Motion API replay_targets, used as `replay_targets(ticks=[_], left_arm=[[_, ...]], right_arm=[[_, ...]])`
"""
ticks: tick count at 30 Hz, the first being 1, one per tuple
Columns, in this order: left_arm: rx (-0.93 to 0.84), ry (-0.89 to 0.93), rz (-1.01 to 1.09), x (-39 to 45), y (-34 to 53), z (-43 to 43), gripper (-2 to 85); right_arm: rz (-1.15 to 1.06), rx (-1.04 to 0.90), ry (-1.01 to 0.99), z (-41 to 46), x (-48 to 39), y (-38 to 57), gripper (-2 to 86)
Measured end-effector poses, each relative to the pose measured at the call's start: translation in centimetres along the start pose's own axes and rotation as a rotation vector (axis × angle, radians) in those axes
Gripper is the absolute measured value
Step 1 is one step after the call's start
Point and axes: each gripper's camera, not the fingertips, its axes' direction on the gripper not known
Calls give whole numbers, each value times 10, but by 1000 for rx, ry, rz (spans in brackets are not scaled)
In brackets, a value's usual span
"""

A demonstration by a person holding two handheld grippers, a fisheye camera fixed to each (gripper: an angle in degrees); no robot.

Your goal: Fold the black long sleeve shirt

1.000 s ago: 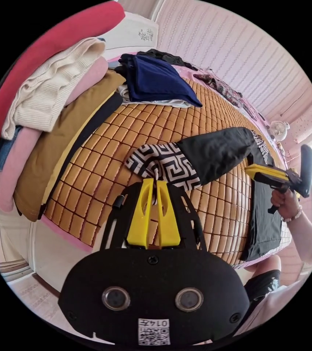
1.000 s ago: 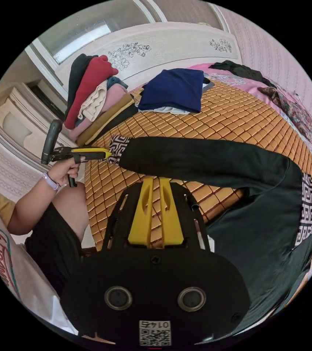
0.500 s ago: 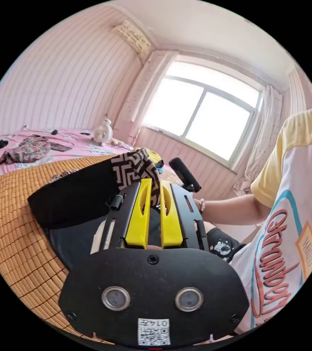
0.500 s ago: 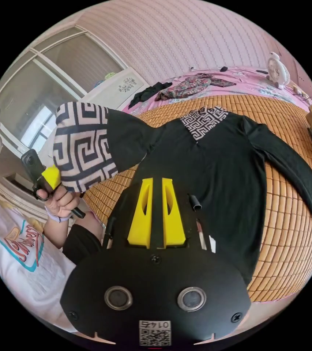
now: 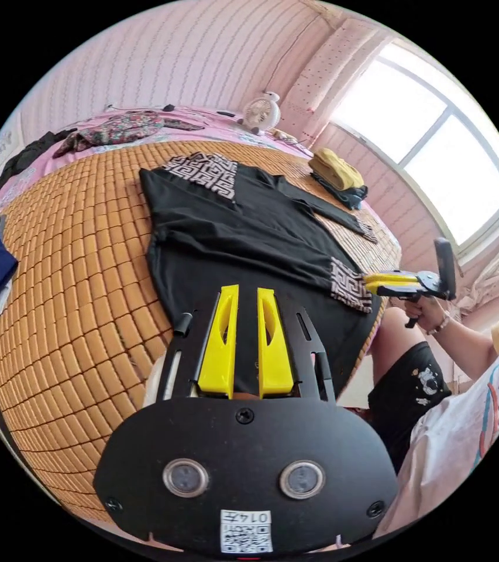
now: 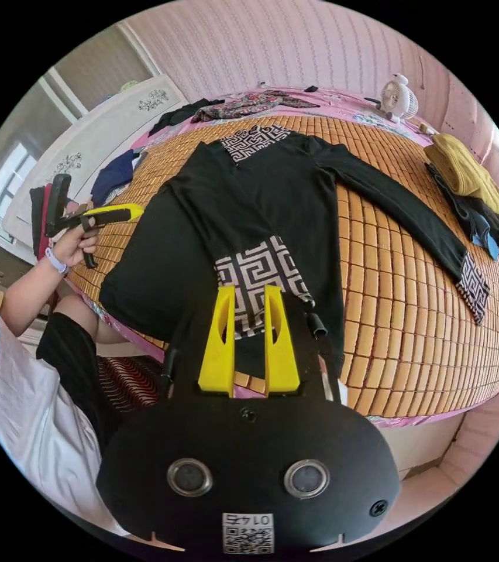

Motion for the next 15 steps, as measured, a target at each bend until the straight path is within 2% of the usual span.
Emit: replay_targets(ticks=[5, 8, 10, 15], left_arm=[[16, -196, -26, -25, -60, 29, 62], [-92, -304, -67, -34, -89, 65, 65], [-150, -279, -68, -40, -97, 86, 55], [-73, -146, -162, -60, -93, 93, 42]], right_arm=[[-117, -80, 109, 12, -15, 6, 75], [-135, -104, 130, 1, -16, 3, 30], [-133, -84, 127, -10, -15, 6, 21], [-70, -97, 68, -13, 3, 21, 23]])
